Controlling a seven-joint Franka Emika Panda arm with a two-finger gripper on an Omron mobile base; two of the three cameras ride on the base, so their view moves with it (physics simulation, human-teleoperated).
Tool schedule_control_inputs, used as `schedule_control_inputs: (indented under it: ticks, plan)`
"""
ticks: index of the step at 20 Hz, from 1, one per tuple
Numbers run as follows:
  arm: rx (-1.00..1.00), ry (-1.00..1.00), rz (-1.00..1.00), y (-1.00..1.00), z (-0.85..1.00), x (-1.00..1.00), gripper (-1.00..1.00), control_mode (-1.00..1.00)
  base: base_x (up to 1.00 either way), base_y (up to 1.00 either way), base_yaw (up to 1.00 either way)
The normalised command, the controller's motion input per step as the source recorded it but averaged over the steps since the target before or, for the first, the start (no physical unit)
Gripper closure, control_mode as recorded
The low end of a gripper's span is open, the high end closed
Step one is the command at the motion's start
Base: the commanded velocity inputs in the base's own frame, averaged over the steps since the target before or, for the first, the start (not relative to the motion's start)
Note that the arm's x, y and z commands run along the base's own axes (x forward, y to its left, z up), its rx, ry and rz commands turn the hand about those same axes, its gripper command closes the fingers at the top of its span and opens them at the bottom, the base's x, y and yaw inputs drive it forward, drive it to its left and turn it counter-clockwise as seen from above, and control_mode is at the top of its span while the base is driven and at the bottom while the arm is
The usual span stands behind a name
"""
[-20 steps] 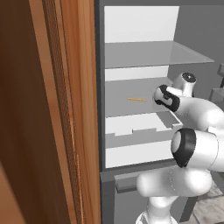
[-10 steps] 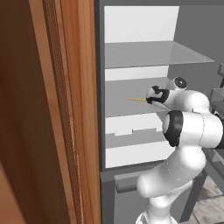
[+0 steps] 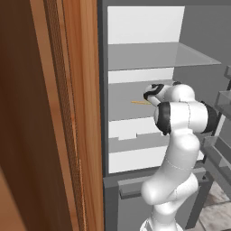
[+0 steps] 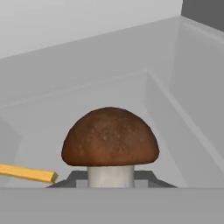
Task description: Place the mayonnaise and mayonnaise from the counter to the top shelf of the fridge. If the existing items in the fridge are on the top shelf, move them to other shelves.
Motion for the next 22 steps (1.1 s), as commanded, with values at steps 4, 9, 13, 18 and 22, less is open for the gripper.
schedule_control_inputs:
  ticks: [4, 9, 13, 18, 22]
  plan:
    - [0.0, 0.0, 0.0, 0.0, 0.0, 0.37, -1.0, -1.0, 0.0, 0.0, 0.0]
    - [0.0, 0.0, 0.0, 0.01, 0.38, 0.02, -1.0, -1.0, 0.0, 0.0, 0.0]
    - [-0.08, 0.0, 0.0, 0.16, 0.8, -0.13, -1.0, -1.0, 0.0, 0.0, 0.0]
    - [-0.14, -0.01, 0.0, 0.33, 0.89, -0.55, -1.0, -1.0, 0.0, 0.0, 0.0]
    - [-0.16, -0.04, 0.0, 0.54, 0.65, -0.99, -1.0, -1.0, 0.0, 0.0, 0.0]
